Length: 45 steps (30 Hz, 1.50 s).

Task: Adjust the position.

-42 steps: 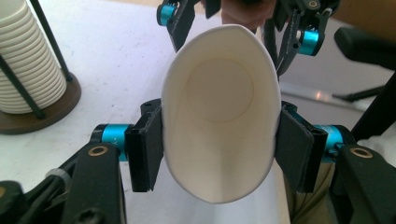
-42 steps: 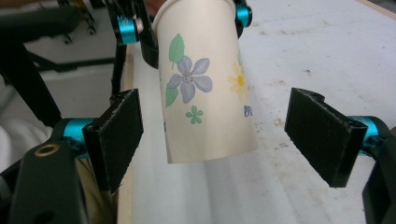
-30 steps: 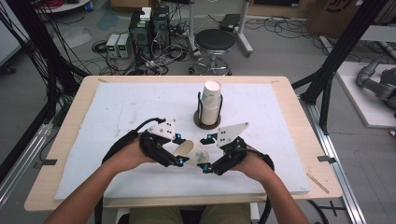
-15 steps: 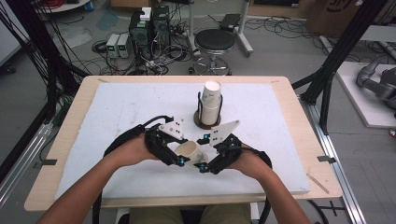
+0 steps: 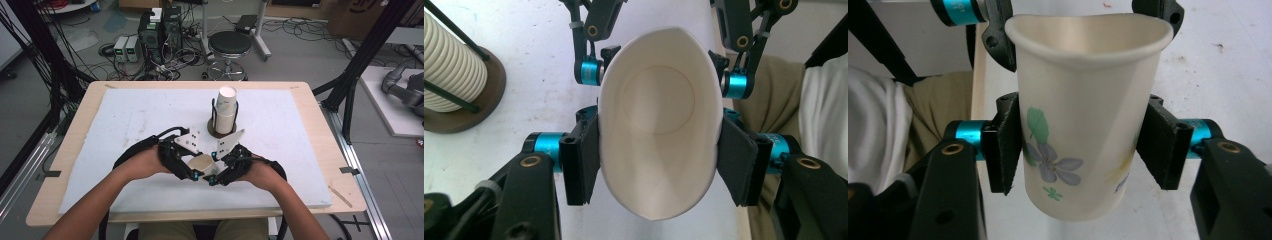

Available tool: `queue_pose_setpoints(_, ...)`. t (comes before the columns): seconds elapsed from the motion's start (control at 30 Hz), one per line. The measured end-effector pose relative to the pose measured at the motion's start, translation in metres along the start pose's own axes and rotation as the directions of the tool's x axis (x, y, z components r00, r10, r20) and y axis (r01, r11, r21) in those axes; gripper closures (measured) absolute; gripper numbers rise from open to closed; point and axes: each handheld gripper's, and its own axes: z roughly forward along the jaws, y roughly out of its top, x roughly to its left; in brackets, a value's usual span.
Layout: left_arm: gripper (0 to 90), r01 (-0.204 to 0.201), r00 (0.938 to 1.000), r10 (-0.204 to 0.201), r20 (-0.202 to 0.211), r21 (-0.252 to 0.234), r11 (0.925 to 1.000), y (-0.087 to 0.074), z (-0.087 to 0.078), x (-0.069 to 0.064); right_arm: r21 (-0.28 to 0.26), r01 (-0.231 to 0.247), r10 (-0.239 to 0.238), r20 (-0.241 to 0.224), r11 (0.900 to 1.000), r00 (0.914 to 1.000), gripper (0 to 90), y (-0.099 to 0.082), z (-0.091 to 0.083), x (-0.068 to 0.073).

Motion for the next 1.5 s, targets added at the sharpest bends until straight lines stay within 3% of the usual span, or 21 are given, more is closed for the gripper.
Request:
queue_pose_setpoints(0.1, 29.1, 0.036, 0.9991, -0.038, -0.019, -0.071, 0.9968, -0.002, 0.0, 0.0, -0.012, 0.001, -0.001, 0.009, 0.9999, 1.0, 42.2, -0.002, -0.001, -0.001)
queue_pose_setpoints(0.13, 22.1, 0.053, 0.9979, -0.056, -0.032, -0.113, 0.9922, -0.004, -0.001, 0.001, -0.017, 0.0, 0.0, 0.015, 0.9999, 0.9999, 42.4, -0.002, -0.002, -0.001)
queue_pose_setpoints(0.2, 19.9, 0.075, 0.9951, -0.086, -0.049, -0.187, 0.9795, -0.01, -0.004, 0.002, -0.026, -0.012, 0.012, 0.013, 0.9996, 0.9998, 42.5, -0.005, -0.004, -0.002)
queue_pose_setpoints(0.27, 19.2, 0.125, 0.9875, -0.147, -0.056, -0.289, 0.9492, -0.019, -0.007, 0.002, -0.037, -0.02, 0.021, 0.021, 0.9991, 0.9996, 42.3, -0.009, -0.007, -0.003)
queue_pose_setpoints(0.37, 18.6, 0.179, 0.9744, -0.219, -0.05, -0.419, 0.89, -0.036, -0.01, 0.001, -0.077, -0.04, 0.043, 0.034, 0.9962, 0.9985, 42.2, -0.016, -0.014, -0.004)
queue_pose_setpoints(0.4, 18.4, 0.192, 0.9704, -0.237, -0.048, -0.442, 0.876, -0.041, -0.01, 0.0, -0.093, -0.048, 0.051, 0.037, 0.9945, 0.998, 42.2, -0.019, -0.016, -0.005)
queue_pose_setpoints(0.5, 18.3, 0.212, 0.96, -0.274, -0.059, -0.483, 0.8496, -0.053, -0.012, -0.001, -0.135, -0.08, 0.087, 0.044, 0.9877, 0.9953, 42.3, -0.029, -0.021, -0.006)
queue_pose_setpoints(0.57, 18.4, 0.228, 0.9507, -0.303, -0.065, -0.516, 0.8254, -0.062, -0.014, -0.002, -0.165, -0.095, 0.105, 0.057, 0.9817, 0.9928, 42.3, -0.035, -0.025, -0.007)
queue_pose_setpoints(0.7, 18.3, 0.233, 0.9387, -0.335, -0.08, -0.568, 0.7895, -0.077, -0.016, -0.003, -0.219, -0.1, 0.12, 0.084, 0.9707, 0.9892, 42.1, -0.045, -0.031, -0.006)
queue_pose_setpoints(0.87, 18.4, 0.235, 0.9209, -0.375, -0.108, -0.613, 0.7546, -0.093, -0.016, -0.006, -0.272, -0.102, 0.143, 0.134, 0.9569, 0.9806, 41.3, -0.057, -0.038, -0.004)
queue_pose_setpoints(0.97, 18.4, 0.236, 0.9066, -0.402, -0.127, -0.637, 0.7334, -0.104, -0.015, -0.006, -0.303, -0.092, 0.152, 0.179, 0.9485, 0.9721, 40.4, -0.066, -0.042, -0.003)
queue_pose_setpoints(1.07, 18.4, 0.246, 0.8863, -0.442, -0.139, -0.667, 0.7035, -0.115, -0.013, -0.008, -0.337, -0.096, 0.18, 0.225, 0.9365, 0.9577, 39.2, -0.075, -0.047, -0.002)
queue_pose_setpoints(1.2, 18.4, 0.245, 0.8657, -0.471, -0.169, -0.679, 0.6919, -0.129, -0.012, -0.01, -0.384, -0.117, 0.234, 0.274, 0.9157, 0.9329, 38.8, -0.088, -0.055, -0.001)
queue_pose_setpoints(1.3, 18.5, 0.24, 0.8492, -0.488, -0.202, -0.676, 0.6966, -0.138, -0.013, -0.01, -0.398, -0.126, 0.257, 0.296, 0.9088, 0.9198, 38.5, -0.096, -0.06, 0.0)
queue_pose_setpoints(1.33, 18.5, 0.241, 0.8417, -0.497, -0.21, -0.678, 0.6941, -0.141, -0.013, -0.011, -0.406, -0.127, 0.265, 0.305, 0.9051, 0.915, 38.4, -0.099, -0.061, 0.0)
queue_pose_setpoints(1.4, 18.5, 0.24, 0.8395, -0.5, -0.212, -0.68, 0.6924, -0.146, -0.015, -0.011, -0.422, -0.124, 0.28, 0.332, 0.8981, 0.9005, 38.2, -0.106, -0.062, 0.003)
queue_pose_setpoints(1.47, 18.5, 0.242, 0.8319, -0.509, -0.221, -0.681, 0.6913, -0.149, -0.015, -0.011, -0.42, -0.128, 0.29, 0.347, 0.8986, 0.892, 38.1, -0.109, -0.064, 0.004)
queue_pose_setpoints(1.5, 18.5, 0.248, 0.8295, -0.515, -0.216, -0.684, 0.6865, -0.151, -0.015, -0.01, -0.421, -0.129, 0.294, 0.355, 0.8979, 0.8876, 38.1, -0.111, -0.065, 0.004)
